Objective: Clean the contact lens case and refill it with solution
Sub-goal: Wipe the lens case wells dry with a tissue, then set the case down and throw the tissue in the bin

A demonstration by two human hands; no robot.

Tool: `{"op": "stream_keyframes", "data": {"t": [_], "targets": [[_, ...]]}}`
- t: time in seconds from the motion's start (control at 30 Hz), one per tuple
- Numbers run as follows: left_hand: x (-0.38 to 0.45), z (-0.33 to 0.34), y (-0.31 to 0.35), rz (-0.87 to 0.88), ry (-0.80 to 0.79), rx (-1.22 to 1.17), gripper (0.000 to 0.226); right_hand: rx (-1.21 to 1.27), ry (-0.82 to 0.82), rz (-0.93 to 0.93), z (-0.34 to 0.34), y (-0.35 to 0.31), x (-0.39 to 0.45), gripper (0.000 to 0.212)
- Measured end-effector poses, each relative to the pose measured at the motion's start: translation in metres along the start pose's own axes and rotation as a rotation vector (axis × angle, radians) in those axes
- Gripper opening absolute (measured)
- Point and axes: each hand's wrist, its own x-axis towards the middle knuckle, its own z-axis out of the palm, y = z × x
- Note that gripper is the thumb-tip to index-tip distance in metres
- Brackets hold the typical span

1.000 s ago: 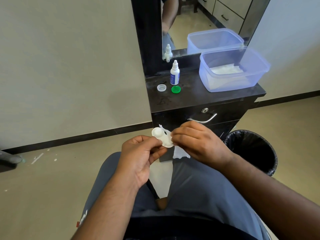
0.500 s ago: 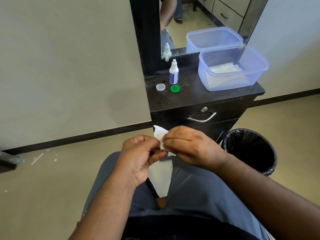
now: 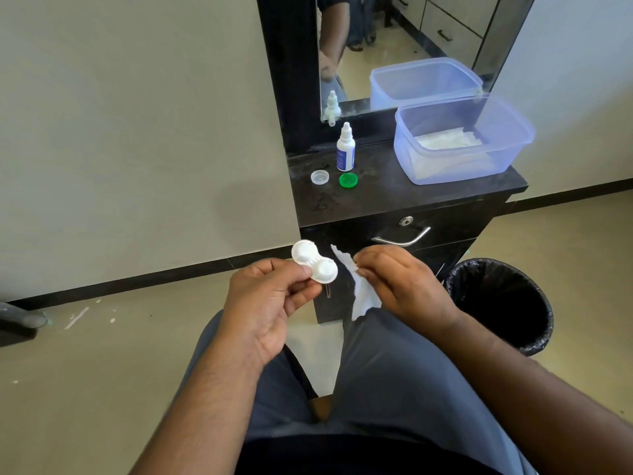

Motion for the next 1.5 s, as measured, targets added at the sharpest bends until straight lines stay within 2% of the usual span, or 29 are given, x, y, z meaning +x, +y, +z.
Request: {"op": "stream_keyframes", "data": {"t": [0.07, 0.2, 0.33, 0.4, 0.47, 0.53, 0.6, 0.67, 0.77, 0.9, 1.03, 1.27, 1.37, 1.5], "targets": [[0.004, 0.001, 0.004, 0.057, -0.033, 0.017, 0.016, 0.054, 0.026, 0.111, 0.001, 0.001, 0.0, 0.026], [0.016, 0.008, 0.008, 0.22, -0.078, 0.136, 0.01, 0.156, 0.126, 0.251, 0.005, 0.0, 0.007, 0.011], [0.036, 0.016, 0.01, 0.573, -0.089, 0.466, 0.004, 0.317, 0.224, 0.432, 0.003, 0.004, 0.019, 0.008], [0.049, 0.019, 0.014, 0.831, -0.132, 0.646, 0.006, 0.377, 0.261, 0.511, -0.001, 0.008, 0.023, 0.01], [0.068, 0.02, 0.022, 1.159, -0.263, 0.908, 0.004, 0.415, 0.305, 0.551, -0.007, 0.015, 0.027, 0.012], [0.091, 0.02, 0.034, 1.434, -0.464, 1.181, 0.009, 0.41, 0.343, 0.563, -0.014, 0.022, 0.032, 0.012], [0.117, 0.023, 0.05, 1.659, -0.664, 1.39, 0.011, 0.395, 0.368, 0.58, -0.021, 0.03, 0.036, 0.011], [0.138, 0.028, 0.067, 1.805, -0.781, 1.514, 0.013, 0.384, 0.393, 0.591, -0.026, 0.038, 0.04, 0.01], [0.163, 0.039, 0.09, 1.889, -0.928, 1.576, 0.018, 0.413, 0.42, 0.631, -0.028, 0.048, 0.045, 0.011], [0.182, 0.056, 0.108, 1.87, -1.14, 1.609, 0.022, 0.476, 0.433, 0.659, -0.021, 0.058, 0.053, 0.013], [0.197, 0.061, 0.112, 1.876, -1.25, 1.634, 0.025, 0.498, 0.432, 0.659, -0.013, 0.067, 0.061, 0.017], [0.215, 0.065, 0.122, 2.001, -1.319, 1.604, 0.021, 0.589, 0.434, 0.638, -0.011, 0.075, 0.068, 0.014], [0.217, 0.066, 0.123, 2.018, -1.302, 1.605, 0.022, 0.631, 0.443, 0.626, -0.011, 0.073, 0.072, 0.007], [0.215, 0.065, 0.123, 1.99, -1.248, 1.635, 0.024, 0.644, 0.442, 0.638, -0.011, 0.073, 0.074, 0.01]]}}
